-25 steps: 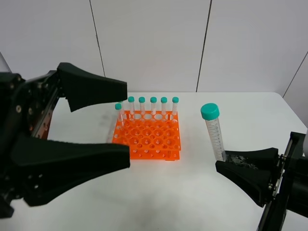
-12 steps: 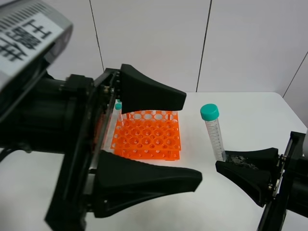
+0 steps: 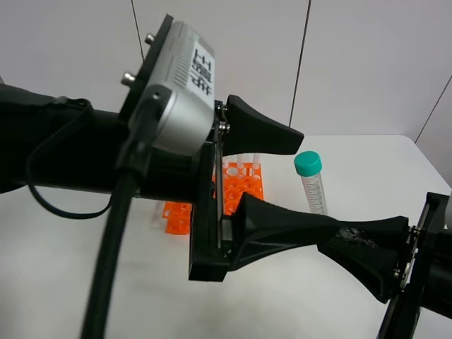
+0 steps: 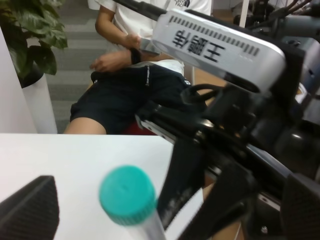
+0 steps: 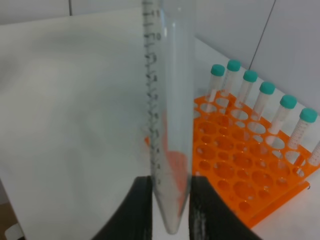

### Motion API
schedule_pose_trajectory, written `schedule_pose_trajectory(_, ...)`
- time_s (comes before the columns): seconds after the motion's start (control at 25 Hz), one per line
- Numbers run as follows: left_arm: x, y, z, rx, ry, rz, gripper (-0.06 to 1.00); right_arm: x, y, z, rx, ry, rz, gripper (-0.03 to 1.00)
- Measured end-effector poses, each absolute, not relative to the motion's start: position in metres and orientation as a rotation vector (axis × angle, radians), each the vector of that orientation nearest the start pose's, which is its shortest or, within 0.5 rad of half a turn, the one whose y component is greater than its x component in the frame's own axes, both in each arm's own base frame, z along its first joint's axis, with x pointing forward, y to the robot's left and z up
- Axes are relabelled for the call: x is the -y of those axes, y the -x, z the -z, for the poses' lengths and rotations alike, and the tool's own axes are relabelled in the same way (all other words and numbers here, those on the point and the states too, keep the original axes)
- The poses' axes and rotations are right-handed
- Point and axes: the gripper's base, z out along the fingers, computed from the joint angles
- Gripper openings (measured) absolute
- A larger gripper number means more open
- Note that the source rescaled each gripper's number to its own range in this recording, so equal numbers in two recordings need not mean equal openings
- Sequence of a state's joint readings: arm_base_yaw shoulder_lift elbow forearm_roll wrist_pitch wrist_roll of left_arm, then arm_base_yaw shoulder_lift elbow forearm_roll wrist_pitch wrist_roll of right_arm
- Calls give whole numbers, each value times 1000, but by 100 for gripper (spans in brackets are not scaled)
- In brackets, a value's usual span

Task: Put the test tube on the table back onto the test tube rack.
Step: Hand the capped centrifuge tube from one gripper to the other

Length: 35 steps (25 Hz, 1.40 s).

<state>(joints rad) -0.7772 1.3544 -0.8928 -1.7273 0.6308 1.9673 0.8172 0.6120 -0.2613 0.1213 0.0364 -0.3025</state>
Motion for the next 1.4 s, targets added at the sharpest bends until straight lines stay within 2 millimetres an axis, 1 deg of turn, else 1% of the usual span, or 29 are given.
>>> schedule_pose_trajectory(0.24, 251, -179, -322, -1389, -1264, 973, 95, -92, -86, -246, -1658, 910, -439, 0)
schedule_pose_trajectory(0.48, 252, -179, -321, -1389, -1266, 976, 94, -92, -86, -247, -1645, 901, -441, 0)
schedule_pose_trajectory(0.76, 253, -179, -323, -1380, -1267, 981, 79, -92, -86, -247, -1645, 901, -441, 0)
schedule_pose_trajectory(1.08, 253, -179, -323, -1377, -1269, 985, 75, -92, -87, -249, -1629, 891, -443, 0)
schedule_pose_trajectory(1.16, 253, -179, -323, -1377, -1269, 985, 70, -92, -87, -249, -1629, 891, -443, 0)
schedule_pose_trajectory(1.2, 253, -179, -323, -1377, -1269, 985, 64, -92, -87, -249, -1629, 891, -443, 0)
schedule_pose_trajectory(1.28, 253, -179, -323, -1377, -1269, 985, 47, -92, -87, -249, -1629, 891, -443, 0)
schedule_pose_trajectory(1.4, 253, -179, -323, -1377, -1269, 985, 17, -92, -87, -249, -1627, 894, -440, 0)
